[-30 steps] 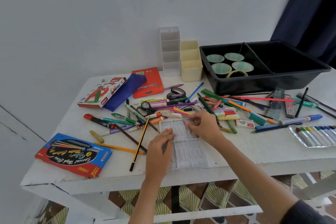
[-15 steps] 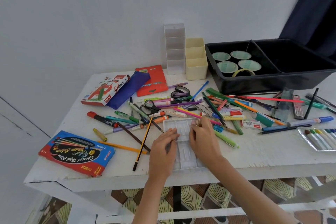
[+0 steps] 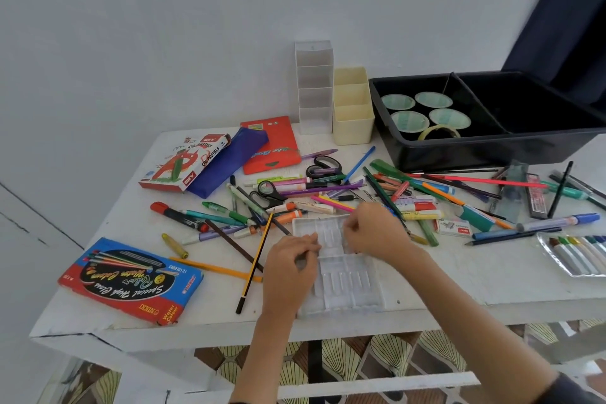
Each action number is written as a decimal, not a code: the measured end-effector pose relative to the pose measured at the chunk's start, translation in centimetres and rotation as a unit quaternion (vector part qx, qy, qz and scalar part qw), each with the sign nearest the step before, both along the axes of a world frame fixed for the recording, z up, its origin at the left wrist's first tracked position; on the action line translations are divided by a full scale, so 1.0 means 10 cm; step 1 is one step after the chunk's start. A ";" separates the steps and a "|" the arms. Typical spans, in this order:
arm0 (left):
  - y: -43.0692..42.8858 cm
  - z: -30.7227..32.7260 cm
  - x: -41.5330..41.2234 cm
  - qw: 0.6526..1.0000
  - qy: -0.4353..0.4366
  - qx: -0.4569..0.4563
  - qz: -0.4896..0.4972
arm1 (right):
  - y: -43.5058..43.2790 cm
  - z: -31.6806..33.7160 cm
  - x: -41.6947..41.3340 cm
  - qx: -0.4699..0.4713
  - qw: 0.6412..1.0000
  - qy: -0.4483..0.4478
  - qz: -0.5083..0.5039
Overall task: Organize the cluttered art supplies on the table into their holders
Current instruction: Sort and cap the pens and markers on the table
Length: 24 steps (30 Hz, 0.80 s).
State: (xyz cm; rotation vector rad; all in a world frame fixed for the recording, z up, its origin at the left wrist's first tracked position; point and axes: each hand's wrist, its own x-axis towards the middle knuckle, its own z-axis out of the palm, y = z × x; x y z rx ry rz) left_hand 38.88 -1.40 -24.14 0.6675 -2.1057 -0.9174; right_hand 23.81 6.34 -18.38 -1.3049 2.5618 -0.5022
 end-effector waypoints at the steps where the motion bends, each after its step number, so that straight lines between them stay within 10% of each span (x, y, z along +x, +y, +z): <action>1: 0.00 -0.01 0.00 1.000 0.006 -0.001 -0.001 | -0.07 0.04 -0.07 -0.020 0.999 -0.013 -0.022; 6: -0.02 0.03 -0.03 1.000 0.030 0.000 0.000 | -0.47 0.19 -0.47 -0.138 0.985 0.021 -0.102; 16: -0.04 0.01 -0.03 0.999 0.051 0.001 0.001 | -0.83 -0.04 -0.75 -0.032 0.996 0.041 -0.072; 24: -0.06 0.00 -0.02 0.999 0.047 -0.001 0.003 | -0.52 0.19 -0.50 -0.341 0.894 -0.256 -0.142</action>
